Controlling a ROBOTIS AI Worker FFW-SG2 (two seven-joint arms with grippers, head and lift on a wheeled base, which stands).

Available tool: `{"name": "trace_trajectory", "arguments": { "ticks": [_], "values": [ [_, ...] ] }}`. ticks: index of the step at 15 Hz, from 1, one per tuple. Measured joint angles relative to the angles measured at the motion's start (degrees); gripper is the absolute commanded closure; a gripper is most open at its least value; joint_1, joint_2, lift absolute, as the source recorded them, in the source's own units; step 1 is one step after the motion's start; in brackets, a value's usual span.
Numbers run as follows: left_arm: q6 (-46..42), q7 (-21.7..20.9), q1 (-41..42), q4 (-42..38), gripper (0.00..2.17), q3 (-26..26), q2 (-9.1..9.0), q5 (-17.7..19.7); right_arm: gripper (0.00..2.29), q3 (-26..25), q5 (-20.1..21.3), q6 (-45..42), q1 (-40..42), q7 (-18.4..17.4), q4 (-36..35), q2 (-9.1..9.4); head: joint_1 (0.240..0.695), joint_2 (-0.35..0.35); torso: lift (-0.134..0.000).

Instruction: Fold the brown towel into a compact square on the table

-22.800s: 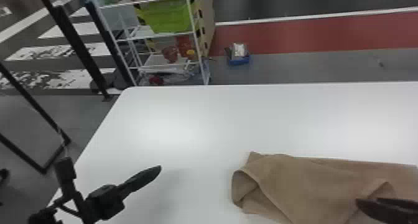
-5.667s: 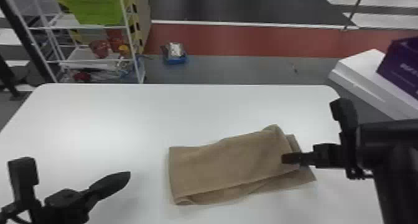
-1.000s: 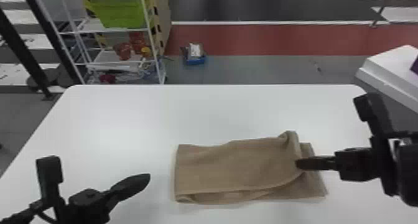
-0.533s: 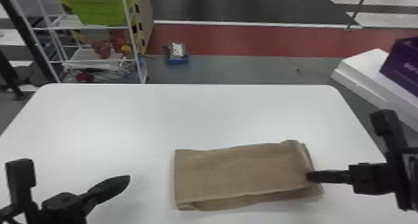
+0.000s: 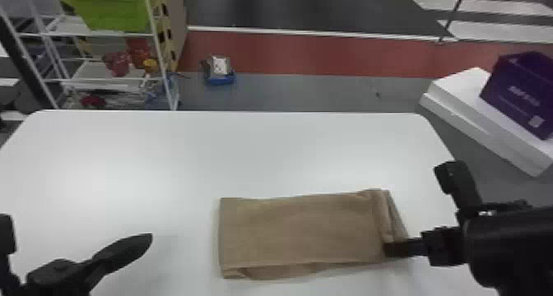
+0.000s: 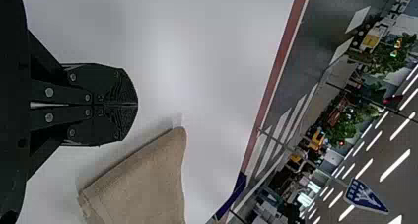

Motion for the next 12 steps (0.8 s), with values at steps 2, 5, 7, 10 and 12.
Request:
{"name": "trace_trajectory", "arguments": {
  "ticks": [2, 5, 7, 10, 12],
  "values": [
    [0.0, -0.1, 0.1, -0.2, 2.14, 0.7, -0.06, 0.4, 0.23, -1.5, -1.8, 0.0, 0.2, 0.8, -1.1, 0.37, 0.695, -0.065, -0.124],
    [0.9, -0.2, 0.1, -0.7, 2.14, 1.9, -0.08, 1.2, 0.11, -4.2, -4.9, 0.0, 0.4, 1.6, -5.3, 0.16, 0.695, -0.047, -0.124],
    [3.0, -0.2, -0.5, -1.4, 2.14, 3.0, -0.03, 1.7, 0.11, -6.1, -5.9, 0.0, 0.3, 1.8, -7.7, 0.01, 0.695, -0.044, -0.124],
    [7.0, -0.5, -2.1, -2.1, 2.14, 4.1, 0.01, 1.8, 0.11, -9.8, -9.6, 0.0, -1.1, 0.7, -9.1, -0.06, 0.695, -0.052, -0.124],
    [10.6, -1.4, -4.4, -2.1, 2.14, 4.4, 0.01, 1.9, 0.12, -12.0, -13.7, 0.0, -2.3, -3.1, -8.9, 0.53, 0.695, -0.065, -0.124]
  ]
}}
